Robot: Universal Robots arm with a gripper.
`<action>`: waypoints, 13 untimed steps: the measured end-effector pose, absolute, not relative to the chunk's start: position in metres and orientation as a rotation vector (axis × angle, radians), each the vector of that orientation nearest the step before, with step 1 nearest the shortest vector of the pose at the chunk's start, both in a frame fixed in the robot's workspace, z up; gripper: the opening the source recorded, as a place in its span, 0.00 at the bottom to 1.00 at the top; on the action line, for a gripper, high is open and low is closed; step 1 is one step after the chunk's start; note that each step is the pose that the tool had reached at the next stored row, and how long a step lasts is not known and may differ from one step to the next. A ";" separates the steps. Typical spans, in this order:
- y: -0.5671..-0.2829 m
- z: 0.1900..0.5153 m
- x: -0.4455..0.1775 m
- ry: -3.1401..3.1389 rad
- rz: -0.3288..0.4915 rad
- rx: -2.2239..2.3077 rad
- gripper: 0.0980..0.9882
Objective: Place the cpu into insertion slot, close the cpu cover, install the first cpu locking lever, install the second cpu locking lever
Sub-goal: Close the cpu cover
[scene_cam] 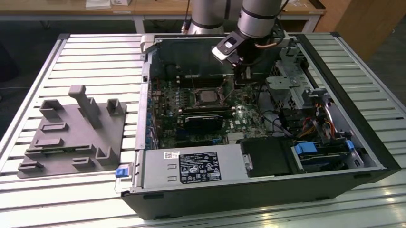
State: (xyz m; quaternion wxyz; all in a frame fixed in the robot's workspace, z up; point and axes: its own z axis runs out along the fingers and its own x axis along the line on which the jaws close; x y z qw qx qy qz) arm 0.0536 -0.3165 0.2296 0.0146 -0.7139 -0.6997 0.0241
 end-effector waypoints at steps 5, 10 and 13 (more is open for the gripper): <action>-0.316 0.230 0.042 -2.181 0.068 -2.225 0.01; -0.316 0.230 0.030 -2.184 0.061 -2.228 0.01; -0.316 0.230 0.023 -2.186 0.058 -2.230 0.01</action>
